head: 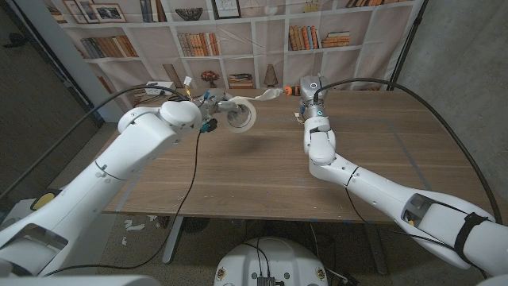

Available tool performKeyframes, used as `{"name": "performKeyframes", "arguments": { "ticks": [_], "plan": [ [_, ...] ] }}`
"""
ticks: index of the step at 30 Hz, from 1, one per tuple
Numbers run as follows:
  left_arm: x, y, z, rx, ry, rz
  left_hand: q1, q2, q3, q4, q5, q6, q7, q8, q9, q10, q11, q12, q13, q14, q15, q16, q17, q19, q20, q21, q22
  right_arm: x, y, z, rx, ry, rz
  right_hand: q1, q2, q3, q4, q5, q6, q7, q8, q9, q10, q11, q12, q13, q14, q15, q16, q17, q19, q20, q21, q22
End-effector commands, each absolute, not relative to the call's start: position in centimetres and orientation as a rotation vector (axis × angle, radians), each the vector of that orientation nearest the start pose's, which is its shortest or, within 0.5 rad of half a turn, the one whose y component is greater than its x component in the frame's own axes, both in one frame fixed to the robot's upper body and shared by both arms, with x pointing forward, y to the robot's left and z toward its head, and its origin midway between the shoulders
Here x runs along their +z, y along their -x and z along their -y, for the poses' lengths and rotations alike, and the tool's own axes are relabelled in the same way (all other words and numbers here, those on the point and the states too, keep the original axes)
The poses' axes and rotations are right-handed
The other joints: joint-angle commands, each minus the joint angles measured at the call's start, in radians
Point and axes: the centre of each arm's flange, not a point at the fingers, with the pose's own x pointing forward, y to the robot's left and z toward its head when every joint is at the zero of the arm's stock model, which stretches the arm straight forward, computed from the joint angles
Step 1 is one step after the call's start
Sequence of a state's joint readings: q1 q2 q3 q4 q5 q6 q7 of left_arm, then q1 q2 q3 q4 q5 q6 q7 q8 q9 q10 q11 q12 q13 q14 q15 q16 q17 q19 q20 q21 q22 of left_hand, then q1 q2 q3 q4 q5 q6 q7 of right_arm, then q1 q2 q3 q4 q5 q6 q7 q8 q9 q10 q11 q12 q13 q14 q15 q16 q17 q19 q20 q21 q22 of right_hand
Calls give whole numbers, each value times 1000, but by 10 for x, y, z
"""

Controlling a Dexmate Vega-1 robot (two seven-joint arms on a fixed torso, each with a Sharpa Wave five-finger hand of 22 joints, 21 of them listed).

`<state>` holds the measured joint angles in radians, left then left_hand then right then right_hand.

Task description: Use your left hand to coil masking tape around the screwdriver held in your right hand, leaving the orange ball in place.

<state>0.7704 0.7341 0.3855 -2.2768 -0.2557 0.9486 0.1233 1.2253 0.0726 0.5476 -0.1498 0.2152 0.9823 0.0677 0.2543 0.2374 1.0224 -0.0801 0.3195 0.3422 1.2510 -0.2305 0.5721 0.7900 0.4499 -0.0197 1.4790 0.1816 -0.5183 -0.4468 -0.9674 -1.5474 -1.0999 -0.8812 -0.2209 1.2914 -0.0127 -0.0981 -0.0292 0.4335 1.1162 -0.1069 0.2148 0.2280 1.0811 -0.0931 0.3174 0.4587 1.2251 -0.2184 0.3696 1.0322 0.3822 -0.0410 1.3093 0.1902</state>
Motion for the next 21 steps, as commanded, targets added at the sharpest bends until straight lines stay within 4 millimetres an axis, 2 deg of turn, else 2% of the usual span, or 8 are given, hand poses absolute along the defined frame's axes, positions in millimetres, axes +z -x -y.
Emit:
{"name": "performKeyframes", "arguments": {
  "ticks": [1,11,14,21],
  "plan": [
    [116,-515,-197,115,-854,443,10,-3,-6,2,4,2,-7,-2,2,0,-2,-1,0,10,-1,-6,0,1,-3,-4,2,68,-591,143,-790,1747,507,174,168,-8,-3,4,14,4,2,0,4,-3,-6,-3,16,-12,-1,-2,0,-148,8,3],
    [119,-524,-194,174,-917,481,7,-2,-10,6,7,6,-15,-7,-2,2,-8,-6,-6,11,-1,-21,-6,1,-9,-9,1,75,-570,166,-852,1726,467,178,167,-13,-3,6,15,4,1,-2,7,-1,-14,-11,23,-12,-7,-9,-2,-147,11,3],
    [120,-529,-194,163,-917,494,6,-2,-12,7,8,7,-20,-8,-3,2,-9,-8,-8,8,-1,-32,-16,0,-10,-11,1,75,-562,166,-850,1713,484,179,167,-13,-3,6,14,3,1,-3,8,-1,-16,-13,25,-12,-7,-9,-2,-147,12,2],
    [119,-533,-190,139,-937,495,4,0,-15,9,9,6,-28,-13,-6,-1,-13,-13,-12,16,-2,-41,-23,1,-14,-13,1,75,-560,161,-818,1710,493,180,167,-16,-1,7,12,3,-1,-3,10,-3,-20,-18,27,-12,-9,-11,-4,-147,13,2]
  ]
}}
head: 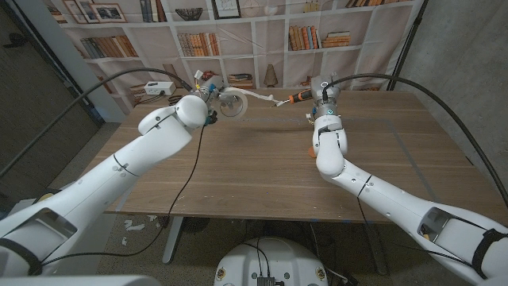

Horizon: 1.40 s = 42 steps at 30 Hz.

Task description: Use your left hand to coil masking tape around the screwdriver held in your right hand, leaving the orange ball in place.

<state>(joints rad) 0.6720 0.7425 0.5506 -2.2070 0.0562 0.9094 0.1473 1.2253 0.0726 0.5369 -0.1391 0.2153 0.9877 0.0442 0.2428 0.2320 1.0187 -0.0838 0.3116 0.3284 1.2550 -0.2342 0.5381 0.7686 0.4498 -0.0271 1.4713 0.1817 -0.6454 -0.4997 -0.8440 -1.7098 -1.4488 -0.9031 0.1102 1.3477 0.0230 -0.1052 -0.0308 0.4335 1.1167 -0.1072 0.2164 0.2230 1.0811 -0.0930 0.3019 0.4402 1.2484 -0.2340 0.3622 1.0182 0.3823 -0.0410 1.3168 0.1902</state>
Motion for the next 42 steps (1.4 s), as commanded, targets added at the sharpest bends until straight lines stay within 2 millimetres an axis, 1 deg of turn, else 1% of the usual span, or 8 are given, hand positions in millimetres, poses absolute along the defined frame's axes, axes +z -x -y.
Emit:
{"name": "performKeyframes", "arguments": {
  "ticks": [1,12,16,26,38,39,40,42],
  "plan": [
    [118,-533,-189,137,-937,494,4,0,-5,-1,9,0,-4,-2,-1,3,-9,-5,1,13,2,-8,-2,1,-7,-6,1,75,-561,160,-810,1708,489,124,131,-10,0,7,12,4,-2,2,10,-2,-5,0,4,4,-2,2,-5,-147,6,2],
    [115,-532,-192,130,-953,469,4,-1,-9,-1,10,2,-4,-6,-3,5,-10,-9,-3,21,2,-15,-4,1,-7,-8,1,73,-566,161,-781,1703,481,125,132,-14,3,8,11,3,-3,1,13,-2,-9,-3,8,4,-5,2,-7,-148,8,2],
    [114,-532,-192,128,-989,446,5,-1,-10,-2,11,0,-4,-8,-4,4,-9,-11,-5,21,2,-20,-7,-1,-7,-9,1,72,-568,161,-758,1721,481,126,131,-16,4,9,11,2,-4,0,12,-5,-11,-2,9,4,-6,1,-9,-147,9,1],
    [120,-530,-183,182,-1174,382,8,1,-12,-4,10,-5,-7,-13,-5,-1,-8,-16,-9,28,2,-26,-8,-2,-7,-10,3,74,-573,158,-616,1887,479,127,133,-20,7,10,16,-4,-3,-1,10,-7,-18,-8,8,4,-11,-1,-11,-147,11,1],
    [116,-540,-174,176,-1339,254,9,2,-14,-4,10,-5,-4,-16,-6,-3,-5,-21,-12,32,2,-29,-4,-4,-4,-10,3,55,-592,148,-521,2032,435,127,134,-24,9,10,16,-7,-4,-2,9,-9,-24,-13,11,4,-13,-2,-13,-147,14,1],
    [115,-541,-172,178,-1359,243,10,1,-14,-5,10,-5,-4,-16,-6,-6,-8,-22,-13,32,2,-31,-4,-5,-3,-10,3,53,-594,148,-512,2036,435,127,133,-25,10,10,16,-7,-4,-2,9,-9,-25,-13,11,4,-13,-2,-13,-147,14,1],
    [114,-543,-171,183,-1383,233,12,1,-15,-6,9,-7,-7,-18,-7,-9,-7,-25,-14,28,2,-35,-6,-9,-2,-10,4,51,-595,146,-504,2044,431,127,134,-25,10,11,14,-6,-5,-3,9,-9,-25,-12,12,4,-13,-2,-13,-147,14,1],
    [111,-545,-168,188,-1430,210,18,1,-15,-10,7,-11,-14,-22,-8,-17,-16,-31,-15,8,1,-56,-16,-35,5,-15,5,47,-597,145,-486,2057,429,128,134,-26,10,11,13,-7,-6,-3,10,-9,-25,-12,12,4,-13,-1,-13,-147,15,1]
  ]
}}
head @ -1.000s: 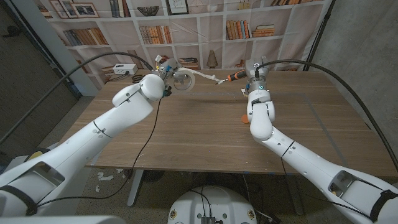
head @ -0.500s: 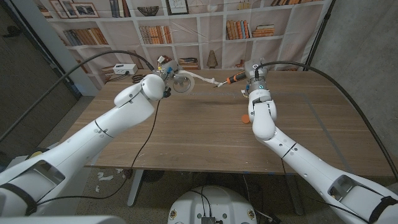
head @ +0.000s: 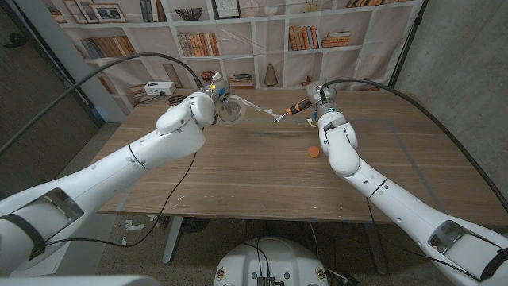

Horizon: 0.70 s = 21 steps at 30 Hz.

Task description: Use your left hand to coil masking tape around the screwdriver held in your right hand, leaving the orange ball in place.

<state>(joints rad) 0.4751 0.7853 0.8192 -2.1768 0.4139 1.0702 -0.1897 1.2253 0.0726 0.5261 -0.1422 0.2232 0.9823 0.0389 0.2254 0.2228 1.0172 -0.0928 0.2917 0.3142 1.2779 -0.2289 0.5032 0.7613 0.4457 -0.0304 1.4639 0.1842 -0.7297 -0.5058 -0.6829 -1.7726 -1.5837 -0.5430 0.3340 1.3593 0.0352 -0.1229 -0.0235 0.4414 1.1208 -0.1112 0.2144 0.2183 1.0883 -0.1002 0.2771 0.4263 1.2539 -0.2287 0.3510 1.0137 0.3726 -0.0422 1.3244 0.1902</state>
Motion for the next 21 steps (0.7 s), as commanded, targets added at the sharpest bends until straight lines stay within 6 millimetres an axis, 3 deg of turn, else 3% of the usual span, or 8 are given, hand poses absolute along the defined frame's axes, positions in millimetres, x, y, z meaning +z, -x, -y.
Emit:
{"name": "performKeyframes", "arguments": {
  "ticks": [1,15,21],
  "plan": [
    [110,-546,-167,186,-1449,198,19,3,-4,-7,-3,-20,-15,-12,1,-18,-9,-11,3,-28,-4,-34,-14,-38,10,-10,2,46,-598,144,-480,2063,426,116,122,-9,3,3,9,-3,-4,2,3,-1,-1,1,5,-2,-4,1,-3,-146,8,1],
    [82,-570,-155,123,-1560,99,23,8,-7,-8,-10,-14,-28,-11,3,-19,-20,-5,25,-61,-6,-66,-19,-55,11,-21,-1,11,-621,131,-375,2195,376,118,123,-13,7,4,4,-3,-6,1,3,-3,-3,5,9,-2,-6,3,-5,-147,11,1],
    [81,-571,-150,146,-1630,93,20,15,-11,-5,-15,-20,-34,-13,5,-25,-24,-4,36,-71,-8,-93,-42,-68,-8,-30,-2,-1,-631,131,-386,2244,367,116,130,-17,15,3,-12,-17,-12,1,-11,-10,-9,12,-4,-1,-22,-9,-13,-148,12,0]
  ]
}}
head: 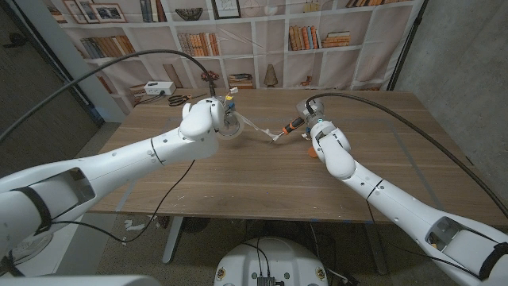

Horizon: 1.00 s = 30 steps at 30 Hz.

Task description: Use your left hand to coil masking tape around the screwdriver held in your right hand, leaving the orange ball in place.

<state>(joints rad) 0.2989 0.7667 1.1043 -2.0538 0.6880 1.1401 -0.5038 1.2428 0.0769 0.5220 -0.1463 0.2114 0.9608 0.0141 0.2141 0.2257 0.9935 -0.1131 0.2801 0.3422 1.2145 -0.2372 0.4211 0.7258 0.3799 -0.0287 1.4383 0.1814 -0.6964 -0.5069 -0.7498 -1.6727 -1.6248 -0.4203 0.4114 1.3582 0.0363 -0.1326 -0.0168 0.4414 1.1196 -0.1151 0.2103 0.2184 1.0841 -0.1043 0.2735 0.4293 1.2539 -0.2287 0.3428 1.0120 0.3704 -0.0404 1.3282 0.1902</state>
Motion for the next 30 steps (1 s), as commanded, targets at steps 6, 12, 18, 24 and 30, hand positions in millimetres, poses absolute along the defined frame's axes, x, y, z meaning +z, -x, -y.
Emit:
{"name": "performKeyframes", "arguments": {
  "ticks": [6,12,18,24,30],
  "plan": [
    [83,-572,-149,169,-1682,78,-6,-4,-36,-3,-19,-111,-18,-25,11,-93,0,-29,42,-135,-5,-144,-111,-81,39,-45,-1,-5,-639,131,-382,2245,367,118,148,0,24,-5,-50,-16,-17,5,-42,-6,-17,25,-23,-2,-33,-16,-31,-151,5,-2],
    [87,-569,-143,217,-1821,51,-188,-57,-122,68,-6,-356,-70,-41,-4,-374,35,-102,-3,-531,58,-254,-313,-279,126,-192,-4,-5,-641,133,-435,2308,314,128,137,50,55,-92,-233,-88,-27,10,-194,-48,-84,14,-281,-5,-146,-52,-49,-101,-44,-20],
    [94,-566,-141,243,-1893,22,-299,-131,-233,104,53,-718,-67,-45,-26,-695,95,-99,-51,-899,216,-242,-423,-446,225,-315,-5,4,-638,139,-455,2309,267,-22,90,-14,148,-103,-461,-106,-30,-11,-476,-56,-94,-36,-618,20,-164,-261,-118,-12,-181,-20],
    [99,-561,-143,296,-1908,48,-344,-153,-302,132,112,-882,-57,-40,-33,-876,144,-98,-78,-1090,316,-244,-469,-527,242,-399,-4,16,-633,145,-476,2291,208,-127,67,-87,157,-80,-743,-105,-39,-20,-775,-38,-98,-77,-902,45,-157,-351,-203,8,-308,-20],
    [103,-553,-147,335,-1904,81,-367,-149,-336,152,141,-955,-62,-39,-36,-996,167,-104,-96,-1179,354,-241,-492,-565,242,-447,-5,31,-627,153,-487,2312,105,-158,68,-106,138,-63,-879,-104,-34,-20,-955,-25,-96,-104,-1113,98,-159,-401,-308,45,-406,-20]
  ]
}}
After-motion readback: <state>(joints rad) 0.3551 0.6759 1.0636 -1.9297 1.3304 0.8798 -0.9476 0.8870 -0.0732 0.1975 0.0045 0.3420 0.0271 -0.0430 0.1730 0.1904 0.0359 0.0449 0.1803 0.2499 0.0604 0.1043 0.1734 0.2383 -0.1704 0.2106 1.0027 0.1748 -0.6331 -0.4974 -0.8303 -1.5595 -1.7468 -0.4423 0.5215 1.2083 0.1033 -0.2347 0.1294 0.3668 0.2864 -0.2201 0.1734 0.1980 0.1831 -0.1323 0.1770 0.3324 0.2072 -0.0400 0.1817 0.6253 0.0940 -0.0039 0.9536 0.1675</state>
